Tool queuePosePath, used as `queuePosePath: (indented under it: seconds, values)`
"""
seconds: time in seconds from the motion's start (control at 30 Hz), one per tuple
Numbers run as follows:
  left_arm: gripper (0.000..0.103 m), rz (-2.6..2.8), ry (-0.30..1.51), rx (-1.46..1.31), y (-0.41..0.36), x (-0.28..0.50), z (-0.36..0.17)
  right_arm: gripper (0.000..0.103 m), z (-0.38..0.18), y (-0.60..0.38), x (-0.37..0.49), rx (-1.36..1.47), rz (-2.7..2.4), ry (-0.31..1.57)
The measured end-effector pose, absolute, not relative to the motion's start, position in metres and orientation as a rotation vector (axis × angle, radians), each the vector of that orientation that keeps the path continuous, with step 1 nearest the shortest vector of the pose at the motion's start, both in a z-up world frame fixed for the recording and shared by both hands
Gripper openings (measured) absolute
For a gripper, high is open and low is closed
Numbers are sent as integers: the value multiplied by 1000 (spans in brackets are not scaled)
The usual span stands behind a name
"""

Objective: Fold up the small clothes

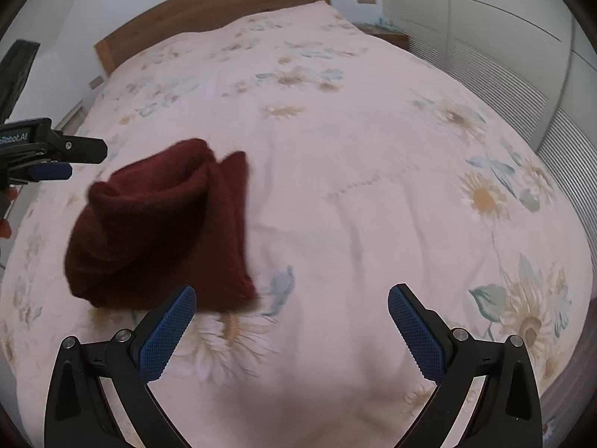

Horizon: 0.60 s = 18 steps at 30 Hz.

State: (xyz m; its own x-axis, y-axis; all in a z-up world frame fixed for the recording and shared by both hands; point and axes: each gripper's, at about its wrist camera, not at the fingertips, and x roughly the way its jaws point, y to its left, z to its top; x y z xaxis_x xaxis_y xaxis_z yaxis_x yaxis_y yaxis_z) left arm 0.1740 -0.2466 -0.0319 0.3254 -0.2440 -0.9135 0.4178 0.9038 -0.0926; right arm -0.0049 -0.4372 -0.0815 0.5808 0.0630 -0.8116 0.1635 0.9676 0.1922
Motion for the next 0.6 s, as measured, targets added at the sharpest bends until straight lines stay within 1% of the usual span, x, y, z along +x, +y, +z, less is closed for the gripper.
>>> queuePosePath:
  seconds: [0.2,0.4,0.5,0.57,0.6]
  values:
    - [102,-334,1124,141,-182,180,-25,103,-53,-404,32,188,26,972]
    - [102,-240,1137,174,-120,163,-46,102,-33,-369,93,152,109,1035]
    - [102,-228,1154,182,-97,148,-59,97,-34,-350,126,144,158,1096]
    - [102,-231,1158,179,-87,141,-66,91,-44,-338,144,150,182,1159]
    - [102,-235,1164,177,-83,137,-69,91,-49,-333,150,151,190,1183]
